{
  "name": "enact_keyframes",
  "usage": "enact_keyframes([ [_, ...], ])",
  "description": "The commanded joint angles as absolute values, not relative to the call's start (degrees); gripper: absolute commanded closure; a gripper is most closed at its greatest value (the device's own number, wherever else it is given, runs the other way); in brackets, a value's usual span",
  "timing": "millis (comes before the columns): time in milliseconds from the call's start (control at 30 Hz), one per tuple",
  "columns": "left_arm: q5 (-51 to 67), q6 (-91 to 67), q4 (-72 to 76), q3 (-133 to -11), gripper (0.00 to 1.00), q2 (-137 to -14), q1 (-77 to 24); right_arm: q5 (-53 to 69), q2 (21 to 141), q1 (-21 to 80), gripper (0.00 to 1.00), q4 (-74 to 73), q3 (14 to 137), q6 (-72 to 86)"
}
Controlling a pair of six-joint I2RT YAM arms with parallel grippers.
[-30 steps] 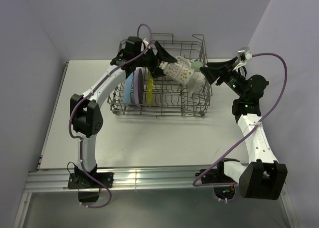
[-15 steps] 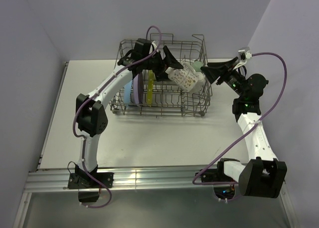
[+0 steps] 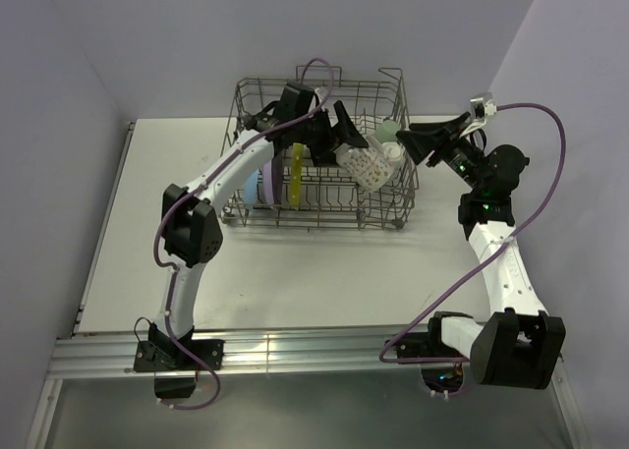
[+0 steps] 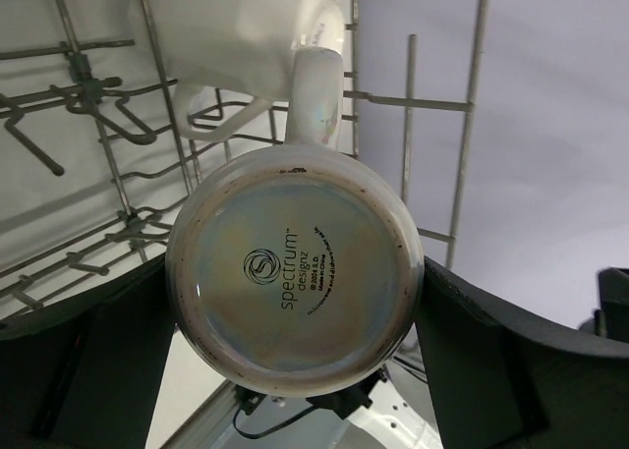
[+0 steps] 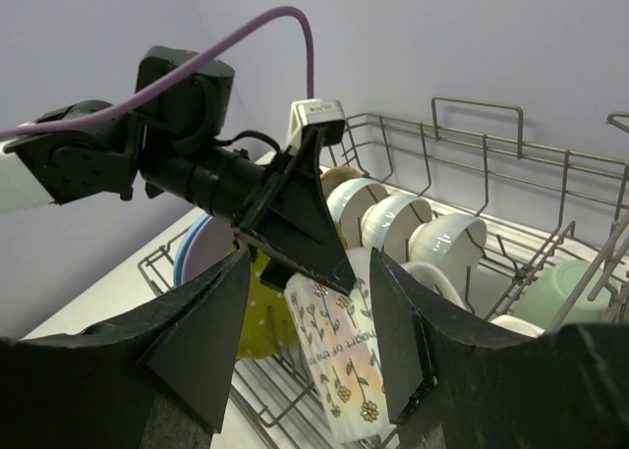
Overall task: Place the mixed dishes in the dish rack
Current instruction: Place the cup upside down on the dish rack
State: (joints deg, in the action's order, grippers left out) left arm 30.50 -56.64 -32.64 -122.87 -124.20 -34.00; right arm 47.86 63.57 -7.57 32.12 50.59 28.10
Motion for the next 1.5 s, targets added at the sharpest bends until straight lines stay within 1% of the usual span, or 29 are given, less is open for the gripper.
enact_keyframes([
  [0, 29.9, -54.6, -30.3, -128.4, 1.0, -122.8, -34.8, 47.5, 63.5, -8.1, 0.41, 33.2, 53.0, 28.5],
  [600, 27.2, -52.5, -30.9, -127.7, 1.0, -121.5, -38.6, 47.5, 62.7, -8.1, 0.4, 32.2, 52.6, 28.0],
  [1067, 21.7, -48.0, -33.3, -127.4, 1.0, -121.9, -41.1, 47.5, 62.1, -8.1, 0.4, 32.2, 51.6, 28.0],
  [1467, 18.3, -44.4, -31.8, -128.1, 1.0, -122.1, -43.5, 47.5, 62.3, -8.1, 0.4, 31.9, 51.3, 27.9],
])
